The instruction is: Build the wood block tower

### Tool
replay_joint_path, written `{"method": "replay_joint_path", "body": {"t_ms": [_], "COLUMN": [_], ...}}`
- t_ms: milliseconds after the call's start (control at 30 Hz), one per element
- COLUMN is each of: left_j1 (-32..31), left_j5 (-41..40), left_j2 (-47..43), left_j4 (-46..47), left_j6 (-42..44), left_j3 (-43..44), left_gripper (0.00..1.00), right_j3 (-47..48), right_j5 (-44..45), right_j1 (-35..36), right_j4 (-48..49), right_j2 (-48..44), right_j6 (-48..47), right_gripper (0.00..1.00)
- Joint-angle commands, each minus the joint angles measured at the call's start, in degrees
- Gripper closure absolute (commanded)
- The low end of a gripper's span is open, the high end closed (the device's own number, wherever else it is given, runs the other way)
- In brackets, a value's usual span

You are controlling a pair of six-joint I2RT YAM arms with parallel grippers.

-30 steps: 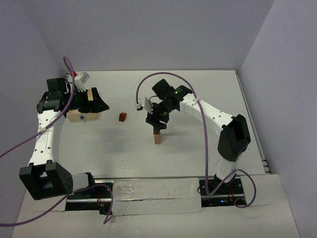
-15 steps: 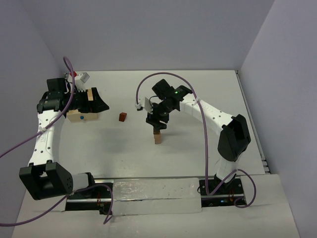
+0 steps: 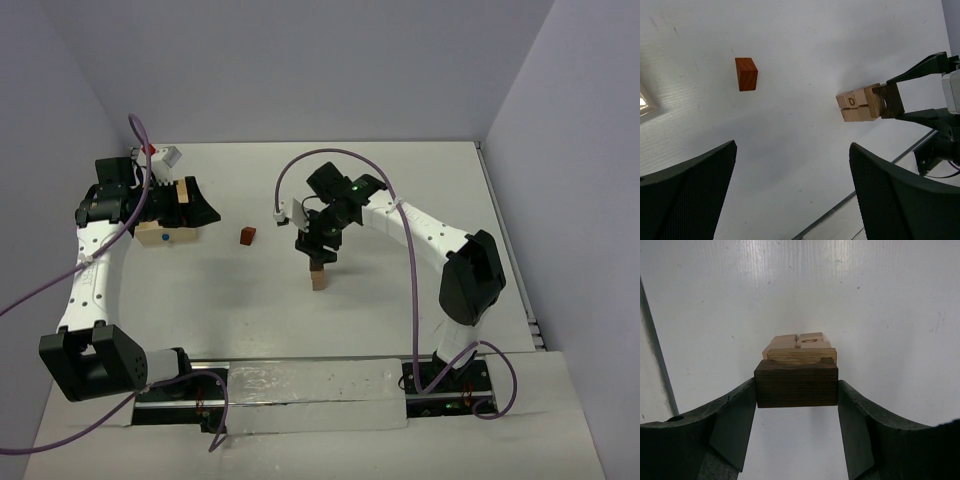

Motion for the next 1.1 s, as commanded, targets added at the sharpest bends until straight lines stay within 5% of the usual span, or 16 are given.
{"method": "replay_joint_path", "body": {"t_ms": [0,600,900,1067], "left_j1": [0.42,0.42,0.48,0.4], "left_j5": [-0.01,0.91,1.7,1.9], "left_j2": [0.12,0.38,-0.08,-0.9], "left_j4": [1.52,1.35,1.49,2.05], "left_j6": [-0.15,0.12,0.64,1.04], "left_j3": [1.8,1.8,1.62,0.98], "left_gripper": [0.01,0.01,0.01,0.01], "right_j3": [-0.63,-1.28,-1.69,-1.61], "right_j5": [-0.13,0.0,-0.04,-0.59], "right_j1": [0.47,0.47,0.47,0.47], "right_j4": [1.93,2.4,1.82,1.56], "right_j2": [0.56,-0.06,-0.93,-1.46], "right_j6": [-0.32,-0.95,-1.5,-1.55], "right_gripper": [0.65,0.6,0.31,0.23]}}
